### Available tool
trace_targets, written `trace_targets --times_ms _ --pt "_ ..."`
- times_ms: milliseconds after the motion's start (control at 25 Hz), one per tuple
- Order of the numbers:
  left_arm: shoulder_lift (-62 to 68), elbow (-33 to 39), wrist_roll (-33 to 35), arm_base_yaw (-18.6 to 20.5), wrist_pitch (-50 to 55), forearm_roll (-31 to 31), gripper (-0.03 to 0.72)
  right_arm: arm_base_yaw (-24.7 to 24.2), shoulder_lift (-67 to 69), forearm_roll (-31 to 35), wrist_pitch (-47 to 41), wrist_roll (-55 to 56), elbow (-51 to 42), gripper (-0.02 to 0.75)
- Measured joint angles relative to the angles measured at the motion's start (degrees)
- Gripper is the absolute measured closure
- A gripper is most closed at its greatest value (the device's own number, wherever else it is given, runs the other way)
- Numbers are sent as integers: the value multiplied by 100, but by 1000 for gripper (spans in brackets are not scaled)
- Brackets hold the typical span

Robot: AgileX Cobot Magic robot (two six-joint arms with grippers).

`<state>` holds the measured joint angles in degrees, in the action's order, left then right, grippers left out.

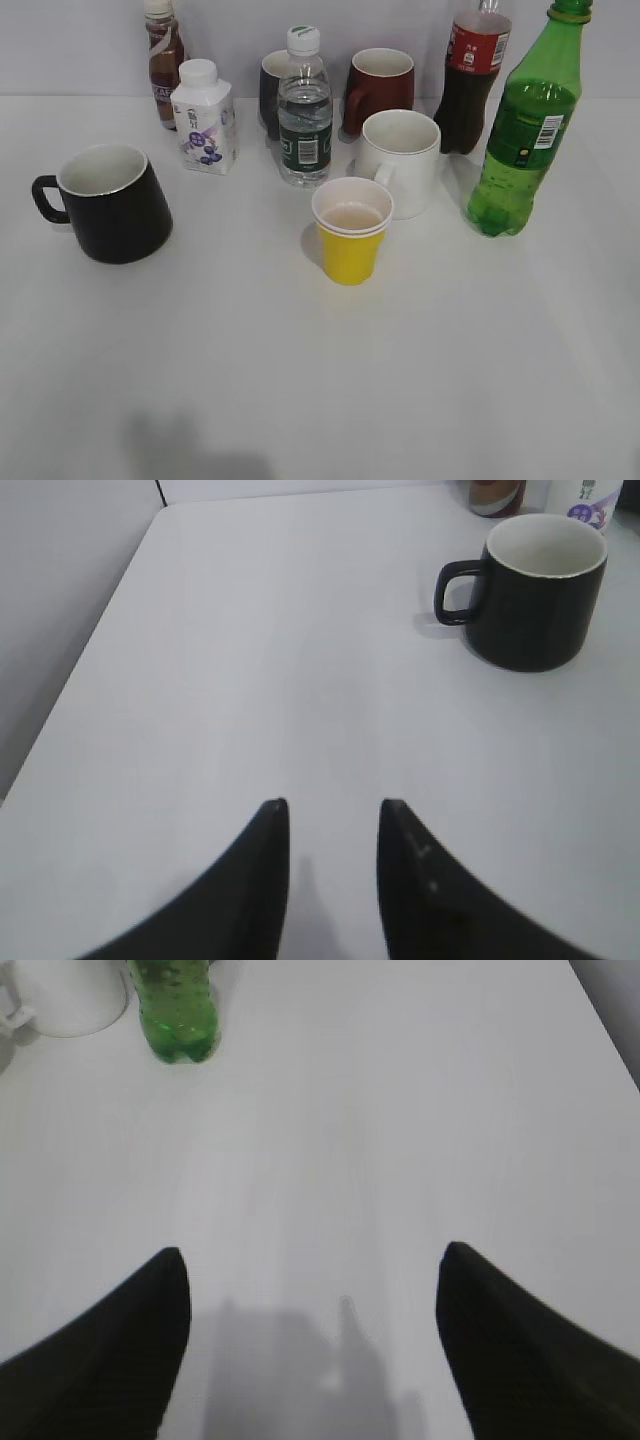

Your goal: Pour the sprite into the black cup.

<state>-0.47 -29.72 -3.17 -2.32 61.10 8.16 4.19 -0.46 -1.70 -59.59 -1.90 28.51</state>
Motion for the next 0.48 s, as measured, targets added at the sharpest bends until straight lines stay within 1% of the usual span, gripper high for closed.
trace_targets --times_ms 480 --pt "0 0 0 0 0 0 449 0 0 0 0 0 0 163"
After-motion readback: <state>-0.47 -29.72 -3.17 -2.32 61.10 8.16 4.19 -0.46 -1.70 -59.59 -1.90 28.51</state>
